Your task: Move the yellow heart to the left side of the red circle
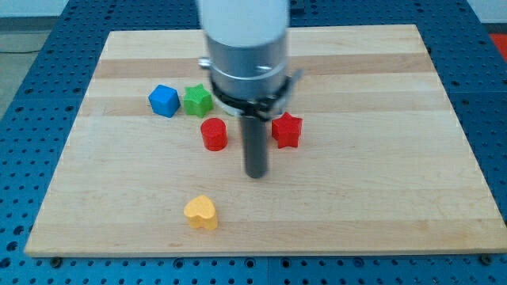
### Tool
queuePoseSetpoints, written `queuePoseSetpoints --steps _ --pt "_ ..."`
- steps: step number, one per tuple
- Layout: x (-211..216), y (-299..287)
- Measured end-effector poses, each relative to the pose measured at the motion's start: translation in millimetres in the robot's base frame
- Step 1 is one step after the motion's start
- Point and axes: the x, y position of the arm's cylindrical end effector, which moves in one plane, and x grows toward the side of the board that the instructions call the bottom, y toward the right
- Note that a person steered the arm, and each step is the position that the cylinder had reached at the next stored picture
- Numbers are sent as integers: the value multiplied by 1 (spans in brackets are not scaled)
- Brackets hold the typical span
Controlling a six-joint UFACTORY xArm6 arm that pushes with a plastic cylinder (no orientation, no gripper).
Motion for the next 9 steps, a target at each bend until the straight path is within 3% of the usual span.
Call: queuePoseSetpoints --steps 1,2,3,5,6,7,9 --pt "44 13" --pt "80 -23" --pt "85 -77" --pt "59 -128" --pt "58 -128" --pt "91 -121" --pt "76 -76"
